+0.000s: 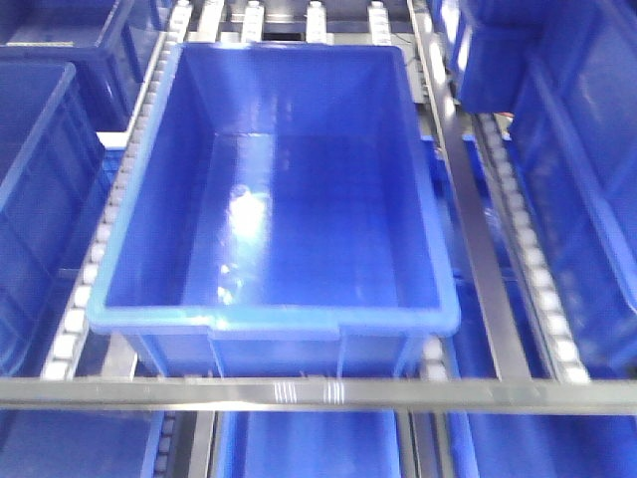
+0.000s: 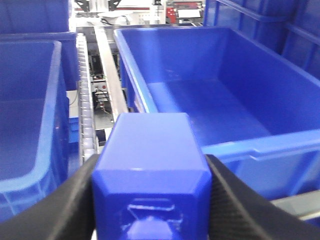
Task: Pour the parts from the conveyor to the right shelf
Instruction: 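Approach the shelf and stop over an empty blue bin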
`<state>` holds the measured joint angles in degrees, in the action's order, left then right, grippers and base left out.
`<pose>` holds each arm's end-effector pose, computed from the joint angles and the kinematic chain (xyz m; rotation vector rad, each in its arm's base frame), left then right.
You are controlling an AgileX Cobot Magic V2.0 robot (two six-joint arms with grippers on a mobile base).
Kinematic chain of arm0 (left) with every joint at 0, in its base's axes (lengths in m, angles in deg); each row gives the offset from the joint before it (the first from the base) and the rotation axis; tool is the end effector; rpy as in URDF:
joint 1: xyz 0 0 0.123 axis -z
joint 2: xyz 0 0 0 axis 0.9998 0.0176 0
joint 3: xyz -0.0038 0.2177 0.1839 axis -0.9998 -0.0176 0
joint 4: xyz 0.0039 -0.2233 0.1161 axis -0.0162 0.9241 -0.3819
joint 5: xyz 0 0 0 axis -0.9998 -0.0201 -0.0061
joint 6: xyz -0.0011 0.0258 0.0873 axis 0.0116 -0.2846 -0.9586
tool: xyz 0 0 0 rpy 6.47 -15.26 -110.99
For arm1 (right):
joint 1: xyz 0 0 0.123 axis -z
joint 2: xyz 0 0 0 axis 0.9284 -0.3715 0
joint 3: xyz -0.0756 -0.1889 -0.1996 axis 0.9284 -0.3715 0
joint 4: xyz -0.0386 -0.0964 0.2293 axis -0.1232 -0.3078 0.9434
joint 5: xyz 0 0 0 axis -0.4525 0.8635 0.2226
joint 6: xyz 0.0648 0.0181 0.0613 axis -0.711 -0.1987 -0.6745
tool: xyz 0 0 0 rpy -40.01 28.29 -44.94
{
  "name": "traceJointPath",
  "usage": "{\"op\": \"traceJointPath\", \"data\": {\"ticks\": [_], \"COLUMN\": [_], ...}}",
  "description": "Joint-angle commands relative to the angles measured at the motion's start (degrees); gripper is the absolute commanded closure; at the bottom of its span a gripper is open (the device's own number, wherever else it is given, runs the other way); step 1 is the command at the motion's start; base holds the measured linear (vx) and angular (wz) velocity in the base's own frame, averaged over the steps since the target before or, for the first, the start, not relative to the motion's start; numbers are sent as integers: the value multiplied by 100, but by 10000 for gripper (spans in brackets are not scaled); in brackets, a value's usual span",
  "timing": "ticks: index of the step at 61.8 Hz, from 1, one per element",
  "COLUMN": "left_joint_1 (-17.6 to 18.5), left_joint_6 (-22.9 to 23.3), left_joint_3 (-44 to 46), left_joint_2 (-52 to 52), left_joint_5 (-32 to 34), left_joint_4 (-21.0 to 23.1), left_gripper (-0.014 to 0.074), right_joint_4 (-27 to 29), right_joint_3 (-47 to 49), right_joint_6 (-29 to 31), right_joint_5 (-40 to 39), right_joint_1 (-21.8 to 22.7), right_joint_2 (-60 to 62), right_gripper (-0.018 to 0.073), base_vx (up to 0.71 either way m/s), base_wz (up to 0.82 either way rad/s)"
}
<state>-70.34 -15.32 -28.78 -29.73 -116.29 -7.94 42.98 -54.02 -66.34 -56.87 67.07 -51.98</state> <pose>0.0315 -0.0033 0.2809 0.2395 1.7050 -0.1598 0.0575 0.0012 0.1959 -0.0230 1.5809 0.0095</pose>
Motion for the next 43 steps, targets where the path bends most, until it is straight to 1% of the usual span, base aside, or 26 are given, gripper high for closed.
{"op": "traceJointPath", "data": {"ticks": [1,12,43], "left_joint_1": [35,35,35], "left_joint_6": [5,5,5], "left_joint_3": [150,150,150], "left_joint_2": [101,101,101], "left_joint_5": [451,451,451], "left_joint_4": [-10,-10,-10], "left_gripper": [603,603,603], "right_joint_4": [-21,-21,-21], "right_joint_3": [-86,-86,-86], "right_joint_6": [30,30,30], "right_joint_5": [-429,-429,-429], "right_joint_1": [16,16,16], "right_joint_2": [-87,-87,-87], "right_gripper": [568,568,568], "base_vx": [18,21,19], "base_wz": [13,3,-6]}}
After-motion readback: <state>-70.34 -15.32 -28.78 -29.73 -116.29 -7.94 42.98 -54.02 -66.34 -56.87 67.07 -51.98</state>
